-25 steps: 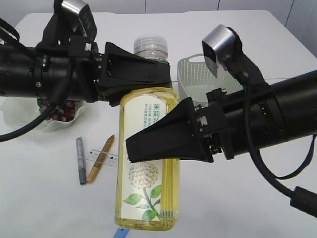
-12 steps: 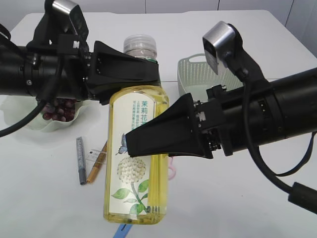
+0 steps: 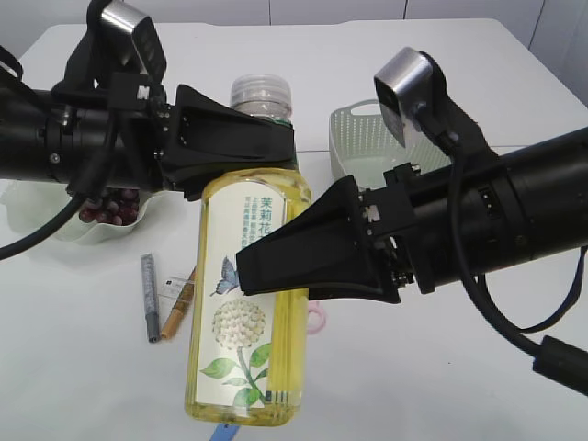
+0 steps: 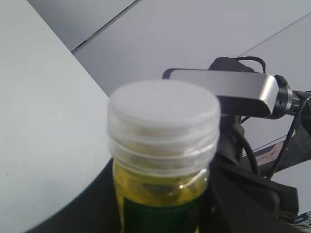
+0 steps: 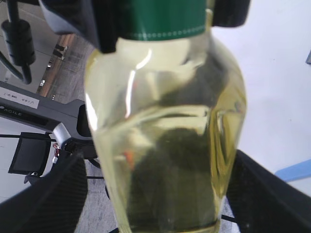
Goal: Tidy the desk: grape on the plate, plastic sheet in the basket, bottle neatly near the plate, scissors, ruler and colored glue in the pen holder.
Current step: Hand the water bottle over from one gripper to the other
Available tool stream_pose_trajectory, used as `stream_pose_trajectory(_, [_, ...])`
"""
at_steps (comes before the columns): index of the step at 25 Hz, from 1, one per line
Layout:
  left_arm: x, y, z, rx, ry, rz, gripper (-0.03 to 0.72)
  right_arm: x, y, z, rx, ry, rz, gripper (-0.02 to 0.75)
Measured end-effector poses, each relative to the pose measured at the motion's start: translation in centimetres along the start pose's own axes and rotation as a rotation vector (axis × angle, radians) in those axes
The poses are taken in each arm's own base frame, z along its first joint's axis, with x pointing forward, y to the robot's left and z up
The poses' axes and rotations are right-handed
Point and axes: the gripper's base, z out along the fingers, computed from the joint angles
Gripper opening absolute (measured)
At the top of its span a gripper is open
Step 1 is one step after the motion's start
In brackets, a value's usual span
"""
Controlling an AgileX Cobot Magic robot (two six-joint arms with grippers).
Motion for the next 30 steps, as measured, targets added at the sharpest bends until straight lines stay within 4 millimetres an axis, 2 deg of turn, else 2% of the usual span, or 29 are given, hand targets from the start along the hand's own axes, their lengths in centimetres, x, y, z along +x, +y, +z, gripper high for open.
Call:
stream_pose_trajectory(8, [-0.2,0.4,-0.8,-0.016,-0.009,-0.005,0.274,0.1,0.0,0.0,0.006,0.012,-0.003,0.646])
stream_pose_trajectory(14, [-0.5,2.4,-1.9,-0.165,-0.026,0.018,0.270,0.4,0.9,-0.2,-0.065,0.048,-0.006,0.629])
stream_pose_trajectory(23, [-1.0,2.9,-3.0,-0.187,-0.058,0.012,0.269,0.5,0.8,-0.2,-0.063,0.060,-0.012,0.589])
stream_pose_trajectory(26, [-1.1,3.0,-3.3,-0.193,-0.067,0.010,0.269,0.8,0.4,-0.2,-0.013,0.098,-0.041,0.586])
stream_pose_trajectory(30, [-1.2,3.1,-3.5,-0.197,-0.070,0.010,0.269,1.4,-1.1,-0.4,0.149,0.171,-0.039,0.585])
